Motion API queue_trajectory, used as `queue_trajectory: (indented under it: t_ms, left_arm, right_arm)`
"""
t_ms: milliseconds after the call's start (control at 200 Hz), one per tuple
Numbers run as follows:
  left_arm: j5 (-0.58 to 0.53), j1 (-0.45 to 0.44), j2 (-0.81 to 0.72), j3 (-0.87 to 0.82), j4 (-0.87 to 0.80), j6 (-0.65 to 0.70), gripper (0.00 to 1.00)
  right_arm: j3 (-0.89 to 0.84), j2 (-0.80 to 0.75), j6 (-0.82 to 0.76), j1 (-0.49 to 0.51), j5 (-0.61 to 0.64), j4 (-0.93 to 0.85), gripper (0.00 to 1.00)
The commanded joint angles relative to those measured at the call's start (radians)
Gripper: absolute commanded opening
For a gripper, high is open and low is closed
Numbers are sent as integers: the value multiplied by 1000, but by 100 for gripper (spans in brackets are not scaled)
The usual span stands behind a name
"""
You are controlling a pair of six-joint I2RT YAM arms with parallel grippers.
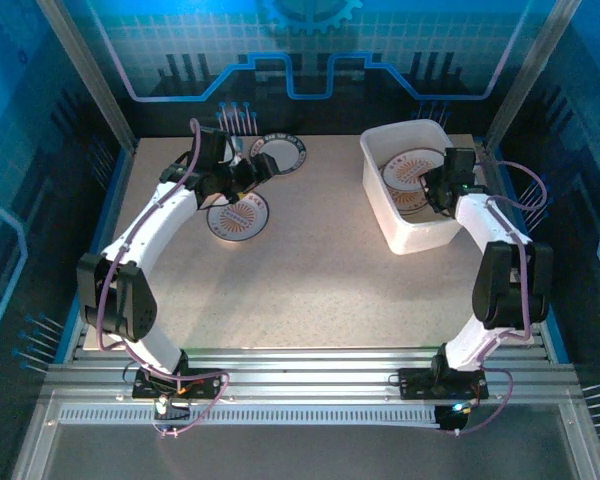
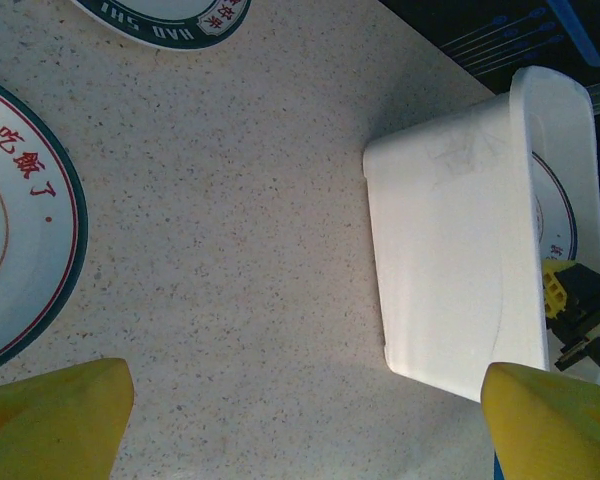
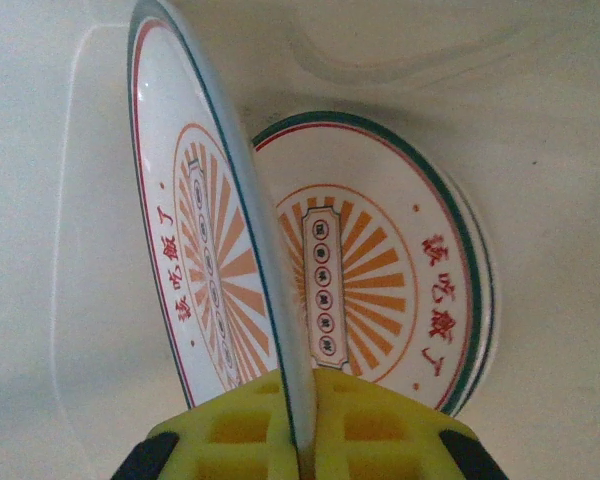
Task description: Place the plates into the plastic bin on the countertop
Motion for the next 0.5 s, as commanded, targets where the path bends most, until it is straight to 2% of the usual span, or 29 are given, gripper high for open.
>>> queue_trajectory:
  t_ms: [0, 495]
  left_arm:
    - [0, 10, 13, -8, -26, 28, 91]
    - [-13, 19, -37, -70, -33, 29, 91]
  right_arm:
    - [54, 47, 49, 13, 51, -21, 0]
    - [107, 125, 154, 65, 127, -110, 0]
